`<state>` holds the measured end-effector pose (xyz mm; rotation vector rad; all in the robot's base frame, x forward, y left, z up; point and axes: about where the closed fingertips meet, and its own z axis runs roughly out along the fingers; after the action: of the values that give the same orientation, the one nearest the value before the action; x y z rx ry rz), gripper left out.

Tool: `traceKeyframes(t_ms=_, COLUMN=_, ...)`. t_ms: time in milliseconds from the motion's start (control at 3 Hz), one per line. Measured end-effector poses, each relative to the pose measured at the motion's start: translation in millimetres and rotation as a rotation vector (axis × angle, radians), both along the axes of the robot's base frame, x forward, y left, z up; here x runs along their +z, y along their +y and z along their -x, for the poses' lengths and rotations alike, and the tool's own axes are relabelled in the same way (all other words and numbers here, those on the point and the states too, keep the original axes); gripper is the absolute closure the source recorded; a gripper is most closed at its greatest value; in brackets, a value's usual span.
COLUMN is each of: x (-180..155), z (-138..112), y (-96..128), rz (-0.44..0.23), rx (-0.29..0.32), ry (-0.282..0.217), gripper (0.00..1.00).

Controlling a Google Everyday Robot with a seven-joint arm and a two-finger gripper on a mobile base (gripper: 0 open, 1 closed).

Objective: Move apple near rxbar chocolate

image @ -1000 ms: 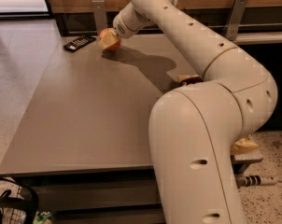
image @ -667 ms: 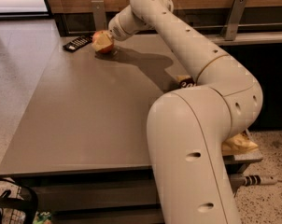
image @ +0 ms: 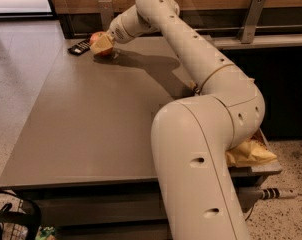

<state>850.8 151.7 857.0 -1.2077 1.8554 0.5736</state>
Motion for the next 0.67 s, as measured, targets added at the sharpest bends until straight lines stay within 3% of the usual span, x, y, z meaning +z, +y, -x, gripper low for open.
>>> traceKeyframes(t_ms=667, x=-6.1, z=0.8, y=6.1, rz=0.002, rx=0.008, ry=0.008, gripper=0.30)
